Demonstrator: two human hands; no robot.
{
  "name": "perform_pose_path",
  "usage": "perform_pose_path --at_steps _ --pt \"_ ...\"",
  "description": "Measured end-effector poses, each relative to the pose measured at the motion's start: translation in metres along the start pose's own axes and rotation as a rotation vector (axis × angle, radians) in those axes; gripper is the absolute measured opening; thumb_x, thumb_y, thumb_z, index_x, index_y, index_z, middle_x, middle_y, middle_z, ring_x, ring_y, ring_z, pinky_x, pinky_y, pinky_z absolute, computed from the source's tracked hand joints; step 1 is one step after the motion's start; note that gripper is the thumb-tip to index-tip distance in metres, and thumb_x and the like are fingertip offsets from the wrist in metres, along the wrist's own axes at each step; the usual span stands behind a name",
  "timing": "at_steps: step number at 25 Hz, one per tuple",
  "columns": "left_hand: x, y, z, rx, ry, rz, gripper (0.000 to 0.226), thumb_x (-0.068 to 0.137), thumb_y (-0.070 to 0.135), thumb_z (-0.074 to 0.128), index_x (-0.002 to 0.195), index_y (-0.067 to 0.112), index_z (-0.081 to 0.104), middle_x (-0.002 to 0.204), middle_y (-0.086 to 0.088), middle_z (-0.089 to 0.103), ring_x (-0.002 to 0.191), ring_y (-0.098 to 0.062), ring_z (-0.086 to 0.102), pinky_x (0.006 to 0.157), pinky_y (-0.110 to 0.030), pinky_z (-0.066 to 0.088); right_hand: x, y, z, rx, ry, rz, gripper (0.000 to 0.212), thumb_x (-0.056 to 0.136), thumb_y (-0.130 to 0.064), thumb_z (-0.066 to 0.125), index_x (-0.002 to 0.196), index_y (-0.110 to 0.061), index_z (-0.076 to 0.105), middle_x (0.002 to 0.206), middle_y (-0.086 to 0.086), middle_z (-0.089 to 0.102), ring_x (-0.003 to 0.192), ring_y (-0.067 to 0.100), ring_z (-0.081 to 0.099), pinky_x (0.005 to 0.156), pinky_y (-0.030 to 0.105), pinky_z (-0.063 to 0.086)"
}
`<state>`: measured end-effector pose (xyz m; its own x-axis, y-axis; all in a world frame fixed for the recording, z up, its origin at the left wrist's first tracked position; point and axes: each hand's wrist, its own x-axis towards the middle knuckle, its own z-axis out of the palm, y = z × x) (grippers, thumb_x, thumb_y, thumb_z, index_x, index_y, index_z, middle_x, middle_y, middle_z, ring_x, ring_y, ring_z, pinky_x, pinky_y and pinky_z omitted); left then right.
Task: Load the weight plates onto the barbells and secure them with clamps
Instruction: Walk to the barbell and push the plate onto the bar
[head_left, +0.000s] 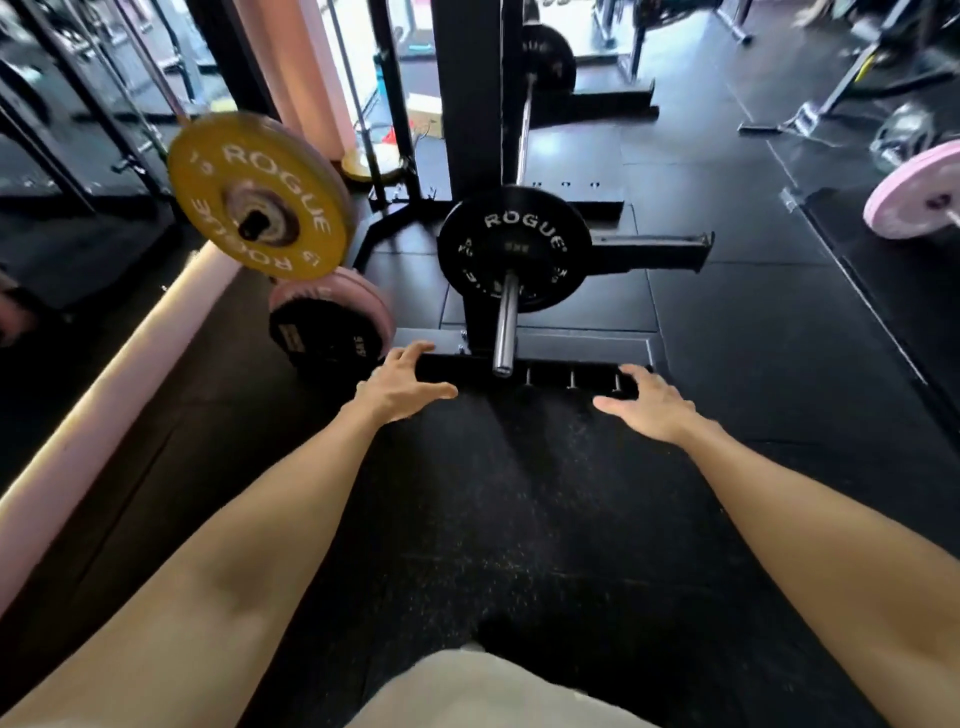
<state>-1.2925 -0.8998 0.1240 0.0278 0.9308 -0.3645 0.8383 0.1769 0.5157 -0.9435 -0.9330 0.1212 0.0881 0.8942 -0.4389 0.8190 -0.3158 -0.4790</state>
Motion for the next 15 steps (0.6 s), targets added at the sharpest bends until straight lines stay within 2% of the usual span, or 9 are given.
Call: perform_pose_path --at_steps 2,6,10,15 --pt "0.038 0.014 -0.033 -0.011 0.035 0.063 0.096 0.055 0.077 0.063 0.142 0.048 0.033 0.150 0.000 0.033 0.134 -0.033 0.043 0.110 -0.056 0.035 0.028 -0.026 -0.024 0.023 0.061 -0.010 0.079 0.087 -0.064 0.055 0.152 -0.033 0.022 0.158 0.005 0.027 0.142 0.032 0.030 0.114 0.049 0.024" --pt "0.115 0.044 -0.078 -0.026 0.091 0.159 0.091 0.062 0.070 0.069 0.143 0.045 0.035 0.150 -0.005 0.034 0.134 -0.035 0.042 0.110 -0.056 0.035 0.094 -0.066 -0.062 0.037 0.192 -0.049 0.083 0.086 -0.065 0.056 0.153 -0.033 0.020 0.159 0.003 0.025 0.143 0.030 0.031 0.114 0.050 0.022" --pt "0.191 0.065 -0.094 -0.086 0.150 0.177 0.101 0.048 0.078 0.061 0.141 0.047 0.037 0.149 -0.003 0.036 0.136 -0.030 0.041 0.112 -0.054 0.032 0.171 -0.093 -0.087 0.075 0.264 -0.088 0.079 0.084 -0.062 0.060 0.150 -0.033 0.026 0.153 0.004 0.035 0.137 0.029 0.039 0.111 0.049 0.026" --pt "0.329 0.069 -0.071 -0.153 0.229 0.213 0.079 0.069 0.060 0.070 0.140 0.039 0.042 0.145 -0.005 0.043 0.133 -0.026 0.044 0.111 -0.045 0.037 0.314 -0.104 -0.086 0.208 0.307 -0.181 0.080 0.081 -0.061 0.064 0.147 -0.034 0.028 0.147 0.007 0.041 0.134 0.032 0.042 0.110 0.053 0.033"
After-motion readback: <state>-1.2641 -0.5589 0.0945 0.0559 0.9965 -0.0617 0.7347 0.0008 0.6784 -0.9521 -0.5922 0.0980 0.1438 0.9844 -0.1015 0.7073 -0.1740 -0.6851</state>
